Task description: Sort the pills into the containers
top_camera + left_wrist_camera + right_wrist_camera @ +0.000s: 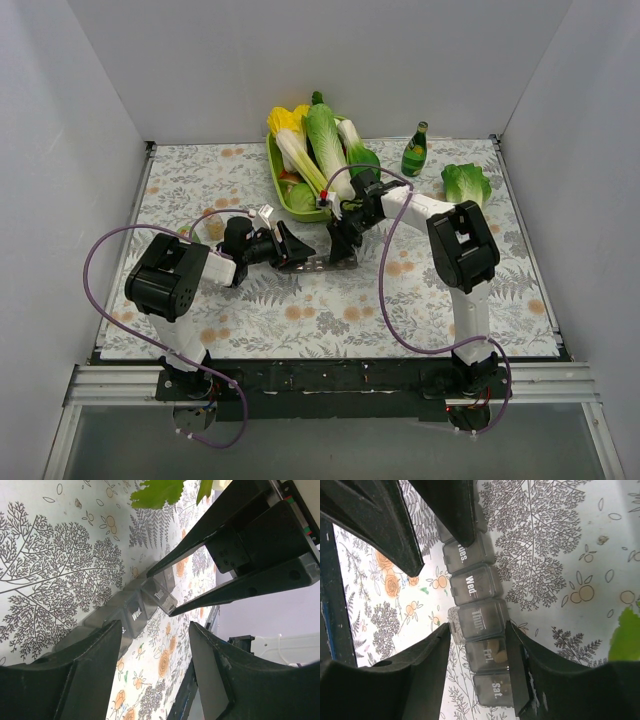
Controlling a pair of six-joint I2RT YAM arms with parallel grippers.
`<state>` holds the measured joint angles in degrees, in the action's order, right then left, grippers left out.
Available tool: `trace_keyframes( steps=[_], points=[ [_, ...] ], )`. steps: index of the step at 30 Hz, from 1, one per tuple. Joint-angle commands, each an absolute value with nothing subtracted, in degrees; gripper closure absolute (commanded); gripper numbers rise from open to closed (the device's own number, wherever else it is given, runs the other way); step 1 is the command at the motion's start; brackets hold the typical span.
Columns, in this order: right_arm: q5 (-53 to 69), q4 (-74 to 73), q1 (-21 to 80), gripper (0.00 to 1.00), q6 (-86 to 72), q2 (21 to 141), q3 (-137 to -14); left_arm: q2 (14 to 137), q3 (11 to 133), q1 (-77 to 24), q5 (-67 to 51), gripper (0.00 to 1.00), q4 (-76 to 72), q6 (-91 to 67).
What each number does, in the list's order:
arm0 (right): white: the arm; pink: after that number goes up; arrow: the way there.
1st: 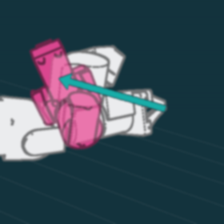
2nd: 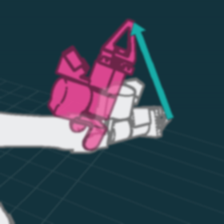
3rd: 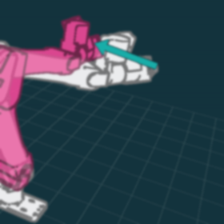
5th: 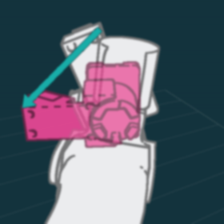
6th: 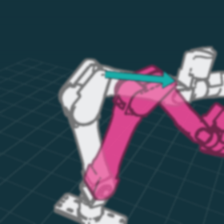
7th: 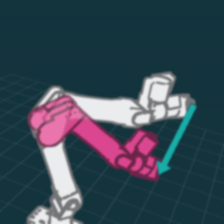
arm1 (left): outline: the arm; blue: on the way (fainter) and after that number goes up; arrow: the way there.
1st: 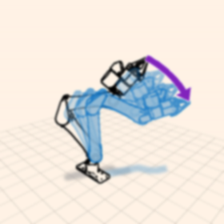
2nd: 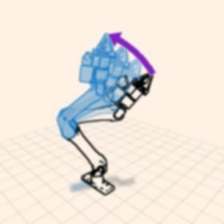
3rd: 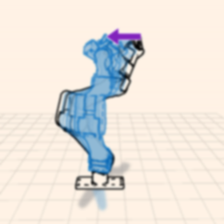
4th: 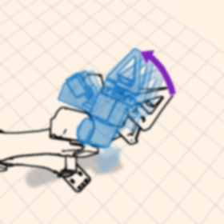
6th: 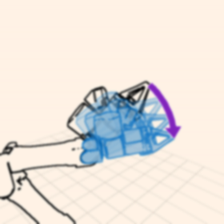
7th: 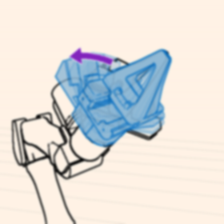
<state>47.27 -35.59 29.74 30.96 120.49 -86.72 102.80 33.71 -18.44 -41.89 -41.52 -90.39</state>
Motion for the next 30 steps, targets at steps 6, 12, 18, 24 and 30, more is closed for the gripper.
trace_keyframes(
  steps=[6, 12, 18, 24, 30],
  points=[
    [43.9, -28.6, 28.8, 0.50, 25.9, 114.5, -84.9, 105.7, 33.0, -18.0, -37.0, 0.43, -32.0, -86.5],
    [41.8, -25.2, 28.8, 0.53, 23.4, 114.3, -84.9, 106.1, 32.8, -18.1, -37.4, 0.43, -31.6, -86.0],
    [37.6, -23.6, 29.1, 0.61, 21.4, 115.0, -85.2, 106.3, 32.7, -18.1, -38.0, 0.43, -31.6, -85.8],
    [32.5, -22.6, 30.1, 0.69, 20.7, 115.4, -85.0, 106.5, 32.8, -18.1, -38.5, 0.43, -31.8, -85.6],
    [28.0, -22.5, 31.8, 0.76, 20.7, 115.9, -84.4, 106.3, 32.4, -18.1, -38.8, 0.43, -31.8, -85.3]
  ],
)
